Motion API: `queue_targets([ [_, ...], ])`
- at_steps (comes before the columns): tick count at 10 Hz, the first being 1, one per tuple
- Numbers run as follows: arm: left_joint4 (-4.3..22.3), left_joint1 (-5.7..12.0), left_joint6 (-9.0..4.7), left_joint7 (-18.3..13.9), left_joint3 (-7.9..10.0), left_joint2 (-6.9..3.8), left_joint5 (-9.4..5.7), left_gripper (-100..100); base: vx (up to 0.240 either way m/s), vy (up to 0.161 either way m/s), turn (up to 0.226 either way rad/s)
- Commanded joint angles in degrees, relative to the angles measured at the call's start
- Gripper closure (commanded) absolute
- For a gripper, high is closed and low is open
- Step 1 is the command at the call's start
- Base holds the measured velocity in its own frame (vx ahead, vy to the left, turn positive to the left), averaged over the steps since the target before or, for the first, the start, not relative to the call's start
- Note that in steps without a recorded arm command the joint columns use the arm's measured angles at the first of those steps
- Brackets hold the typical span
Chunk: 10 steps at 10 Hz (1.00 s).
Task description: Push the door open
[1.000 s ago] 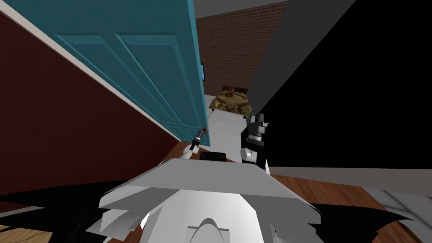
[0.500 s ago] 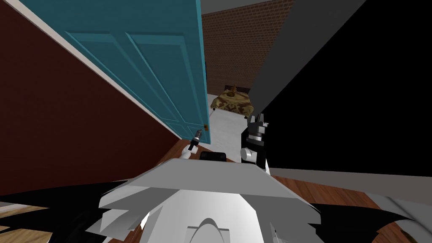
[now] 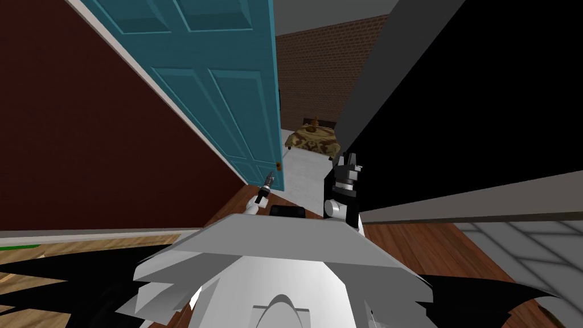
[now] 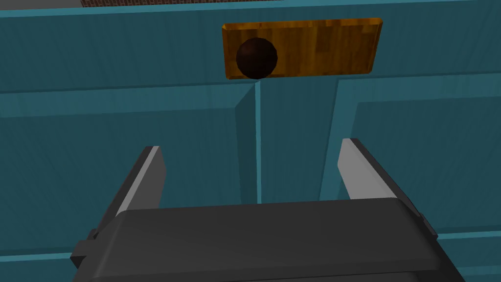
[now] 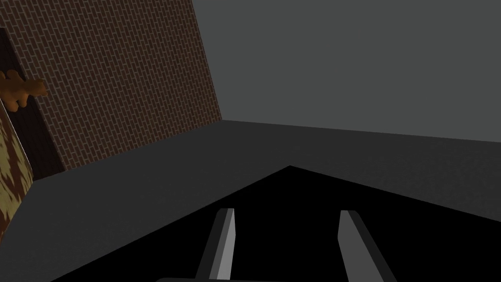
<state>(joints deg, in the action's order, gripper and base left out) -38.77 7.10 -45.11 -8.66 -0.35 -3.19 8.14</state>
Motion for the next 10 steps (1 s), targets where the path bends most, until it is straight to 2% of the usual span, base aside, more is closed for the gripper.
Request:
queue_targets([
  [1,0.14,-0.04,-0.29,0.21,0.20,-0.33,-0.09,-100,0.120,-0.023,-0.033],
  [5,0.45,-0.12,-0.90,0.65,0.61,-0.44,-0.28,-100,0.199,-0.025,-0.022],
  [9,0.78,-0.21,-1.56,1.13,1.07,0.25,-0.49,-100,0.200,-0.025,-0.022],
  [10,1.02,-0.20,-1.61,1.07,1.01,0.13,-0.47,-100,0.076,-0.014,0.010],
])
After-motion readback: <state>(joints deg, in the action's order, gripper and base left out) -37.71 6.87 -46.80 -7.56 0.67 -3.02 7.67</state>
